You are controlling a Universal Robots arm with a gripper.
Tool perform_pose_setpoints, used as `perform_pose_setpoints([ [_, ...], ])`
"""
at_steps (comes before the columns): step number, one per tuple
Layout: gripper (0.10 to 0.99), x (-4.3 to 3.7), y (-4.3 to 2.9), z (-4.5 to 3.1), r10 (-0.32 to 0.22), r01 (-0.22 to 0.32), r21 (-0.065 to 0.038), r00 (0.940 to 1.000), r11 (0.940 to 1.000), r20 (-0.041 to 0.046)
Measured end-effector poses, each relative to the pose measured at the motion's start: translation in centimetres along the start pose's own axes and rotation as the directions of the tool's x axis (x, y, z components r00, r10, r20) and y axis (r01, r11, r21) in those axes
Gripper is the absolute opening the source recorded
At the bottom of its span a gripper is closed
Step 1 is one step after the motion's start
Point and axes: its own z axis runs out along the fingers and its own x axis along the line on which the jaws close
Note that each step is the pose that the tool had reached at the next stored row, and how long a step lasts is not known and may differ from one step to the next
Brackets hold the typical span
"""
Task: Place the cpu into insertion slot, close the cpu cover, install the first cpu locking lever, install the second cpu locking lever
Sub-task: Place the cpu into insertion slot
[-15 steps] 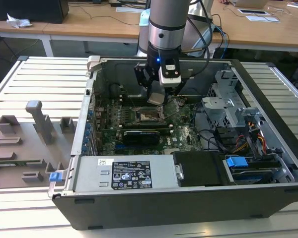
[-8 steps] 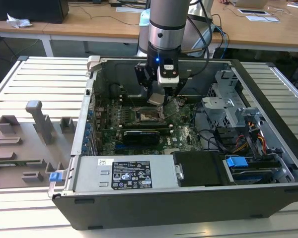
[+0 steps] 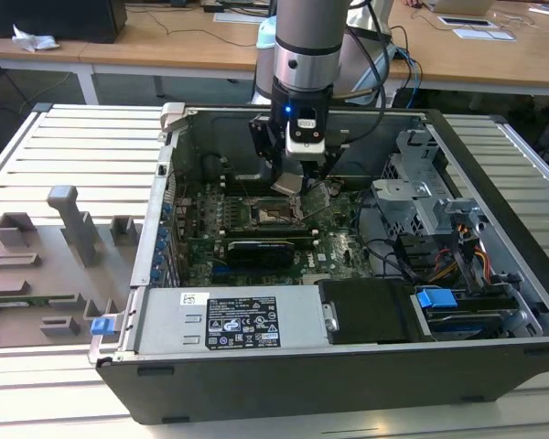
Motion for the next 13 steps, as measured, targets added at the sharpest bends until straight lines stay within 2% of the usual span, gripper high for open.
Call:
perform_pose_setpoints([
  [7, 0.541, 0.00, 0.00, 0.01, 0.075, -0.075, 0.004, 0.9972, 0.9972, 0.0059],
  [13, 0.541, 0.00, 0.00, 0.01, 0.138, -0.138, 0.008, 0.9904, 0.9904, 0.0116],
])
